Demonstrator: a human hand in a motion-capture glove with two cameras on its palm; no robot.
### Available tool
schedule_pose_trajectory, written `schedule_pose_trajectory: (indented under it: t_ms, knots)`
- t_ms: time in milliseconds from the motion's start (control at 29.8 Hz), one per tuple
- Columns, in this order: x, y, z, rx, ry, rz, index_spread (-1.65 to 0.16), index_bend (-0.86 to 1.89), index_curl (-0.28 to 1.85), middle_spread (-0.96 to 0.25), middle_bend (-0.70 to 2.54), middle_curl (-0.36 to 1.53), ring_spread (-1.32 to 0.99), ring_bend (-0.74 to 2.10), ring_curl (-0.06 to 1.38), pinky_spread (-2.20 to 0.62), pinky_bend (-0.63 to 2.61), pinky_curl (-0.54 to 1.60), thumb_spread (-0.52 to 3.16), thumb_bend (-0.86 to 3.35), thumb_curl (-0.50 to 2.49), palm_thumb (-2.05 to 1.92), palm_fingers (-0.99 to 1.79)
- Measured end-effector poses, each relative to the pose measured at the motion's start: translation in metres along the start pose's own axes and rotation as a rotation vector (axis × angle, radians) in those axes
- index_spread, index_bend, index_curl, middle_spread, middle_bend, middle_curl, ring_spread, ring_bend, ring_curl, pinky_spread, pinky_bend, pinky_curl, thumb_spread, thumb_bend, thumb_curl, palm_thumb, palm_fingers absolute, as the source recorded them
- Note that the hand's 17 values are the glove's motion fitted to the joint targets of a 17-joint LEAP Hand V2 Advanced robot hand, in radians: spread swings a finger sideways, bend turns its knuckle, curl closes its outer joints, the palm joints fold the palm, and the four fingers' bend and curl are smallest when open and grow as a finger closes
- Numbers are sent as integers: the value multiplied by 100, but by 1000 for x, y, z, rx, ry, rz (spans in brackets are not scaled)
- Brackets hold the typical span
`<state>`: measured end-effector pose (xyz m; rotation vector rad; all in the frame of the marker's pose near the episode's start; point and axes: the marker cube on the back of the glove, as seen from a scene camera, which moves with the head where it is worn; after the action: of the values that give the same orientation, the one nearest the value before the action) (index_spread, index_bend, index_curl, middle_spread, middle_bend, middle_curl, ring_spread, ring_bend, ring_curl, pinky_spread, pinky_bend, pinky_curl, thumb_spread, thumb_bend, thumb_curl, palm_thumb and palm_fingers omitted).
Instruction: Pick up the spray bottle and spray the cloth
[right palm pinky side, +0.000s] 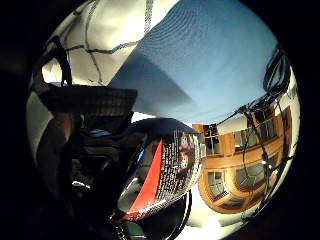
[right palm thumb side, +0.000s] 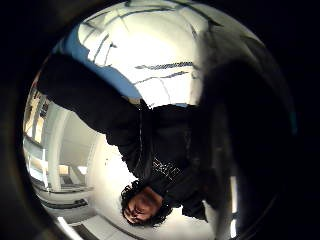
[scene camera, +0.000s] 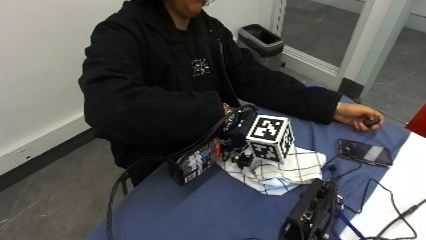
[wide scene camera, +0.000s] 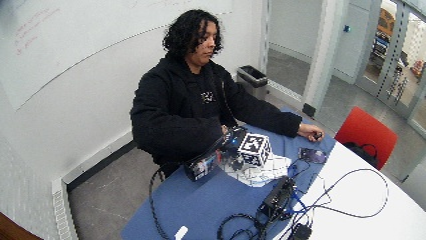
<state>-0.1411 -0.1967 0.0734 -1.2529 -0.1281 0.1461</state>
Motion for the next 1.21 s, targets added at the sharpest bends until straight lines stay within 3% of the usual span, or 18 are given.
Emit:
schedule_pose_trajectory:
  t_ms: [235,537,671,1040,1208]
  knots:
    - [-38,33,-39,158,-46,-176,-25,24,66,-16,61,60,-19,68,52,-24,45,47,53,-1,89,103,126]
    - [-118,86,-121,484,-243,-622,-25,22,68,-16,60,61,-19,68,52,-23,45,47,54,-1,91,102,126]
    - [-150,96,-116,530,-320,-829,-25,22,68,-16,60,61,-19,67,52,-23,44,47,55,-1,92,103,126]
    - [-220,66,-134,727,-561,-1233,-26,21,70,-16,60,61,-19,66,52,-23,44,47,55,-2,94,101,128]
    - [-239,35,-133,789,-699,-1329,-26,22,70,-16,60,62,-19,66,52,-24,43,46,55,-2,95,100,128]
